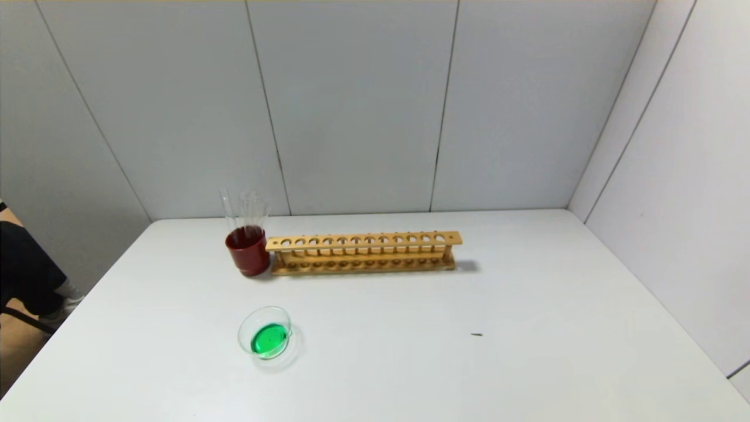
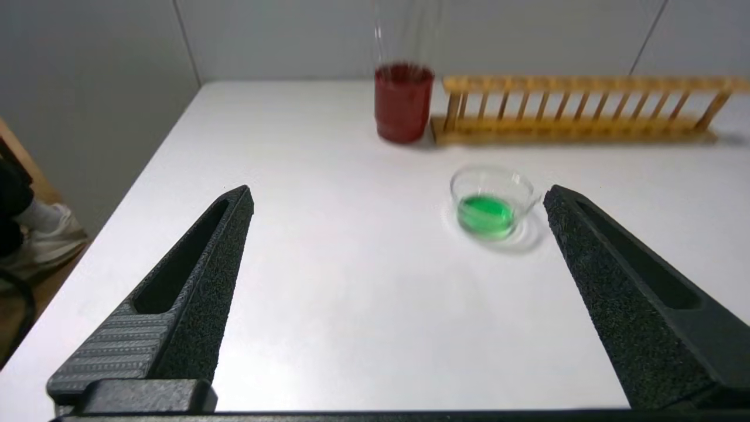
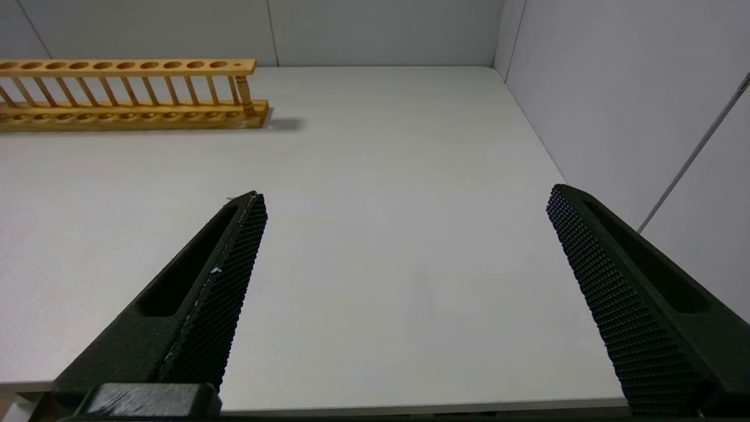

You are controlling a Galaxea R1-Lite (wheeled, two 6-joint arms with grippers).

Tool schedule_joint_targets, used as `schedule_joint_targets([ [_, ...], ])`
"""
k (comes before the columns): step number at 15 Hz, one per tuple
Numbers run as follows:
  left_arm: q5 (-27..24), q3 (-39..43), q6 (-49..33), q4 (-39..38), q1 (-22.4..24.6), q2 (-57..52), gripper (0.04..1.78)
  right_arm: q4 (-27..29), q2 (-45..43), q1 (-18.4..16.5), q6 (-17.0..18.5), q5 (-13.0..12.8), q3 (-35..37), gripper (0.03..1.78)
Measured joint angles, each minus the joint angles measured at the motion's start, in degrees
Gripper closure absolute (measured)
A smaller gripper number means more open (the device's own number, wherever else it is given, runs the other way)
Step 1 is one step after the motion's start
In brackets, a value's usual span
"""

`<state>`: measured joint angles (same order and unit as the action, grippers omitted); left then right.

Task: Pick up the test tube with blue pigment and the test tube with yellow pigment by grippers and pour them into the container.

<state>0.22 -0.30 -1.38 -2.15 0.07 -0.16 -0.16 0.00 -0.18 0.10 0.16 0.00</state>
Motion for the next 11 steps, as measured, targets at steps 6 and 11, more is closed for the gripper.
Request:
schedule_joint_targets([
  [6, -2.0, 0.06, 5.75, 3.08, 0.0, -0.02, 0.07, 0.0, 0.0, 0.0, -0.02, 0.0, 0.0, 0.06],
  [11, -1.97, 0.2, 5.71, 2.55, 0.0, 0.0, 0.07, 0.0, 0.0, 0.02, 0.0, 0.0, 0.0, 0.06],
])
